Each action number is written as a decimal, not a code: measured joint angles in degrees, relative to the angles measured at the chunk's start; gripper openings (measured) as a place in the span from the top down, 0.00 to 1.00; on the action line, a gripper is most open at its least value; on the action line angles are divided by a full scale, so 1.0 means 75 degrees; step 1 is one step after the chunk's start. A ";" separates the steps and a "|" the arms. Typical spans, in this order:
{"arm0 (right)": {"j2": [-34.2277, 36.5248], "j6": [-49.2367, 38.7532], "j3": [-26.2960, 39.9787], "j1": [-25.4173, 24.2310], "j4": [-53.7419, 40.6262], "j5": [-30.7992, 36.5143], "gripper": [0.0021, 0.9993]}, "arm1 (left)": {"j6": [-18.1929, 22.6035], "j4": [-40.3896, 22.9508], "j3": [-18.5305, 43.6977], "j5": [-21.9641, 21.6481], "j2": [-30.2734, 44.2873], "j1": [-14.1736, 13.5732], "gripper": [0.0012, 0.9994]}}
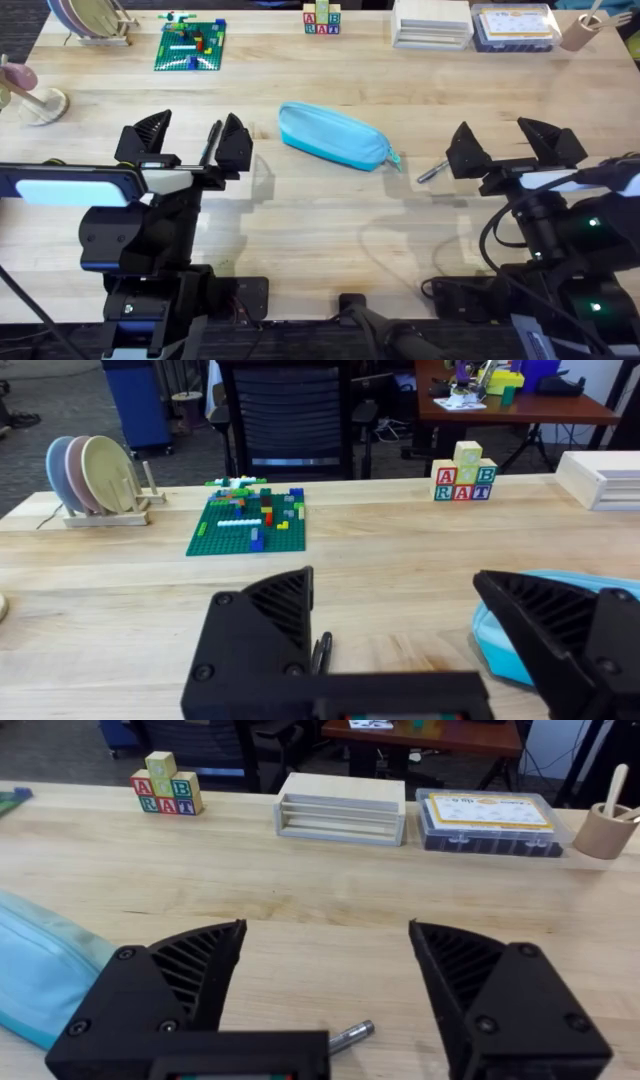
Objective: Unzip the bag, pick up the pens from the table one at a time and place them inside, then zip the bag closed.
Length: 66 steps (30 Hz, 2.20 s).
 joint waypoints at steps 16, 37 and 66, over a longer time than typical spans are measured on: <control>0.0000 0.0000 -0.0001 0.0000 0.0042 -0.0025 0.00 | 0.0000 0.0003 0.0000 0.0000 0.0000 0.0002 0.01; 0.0158 0.0213 0.2053 0.0000 0.0195 -0.0090 0.00 | 0.0092 -0.2377 0.3310 -0.0067 0.1099 0.0003 0.01; 0.6353 0.0248 0.6910 0.0003 -0.3960 -0.2944 0.00 | 0.1609 -0.5350 0.7889 0.2810 0.7293 0.0001 0.01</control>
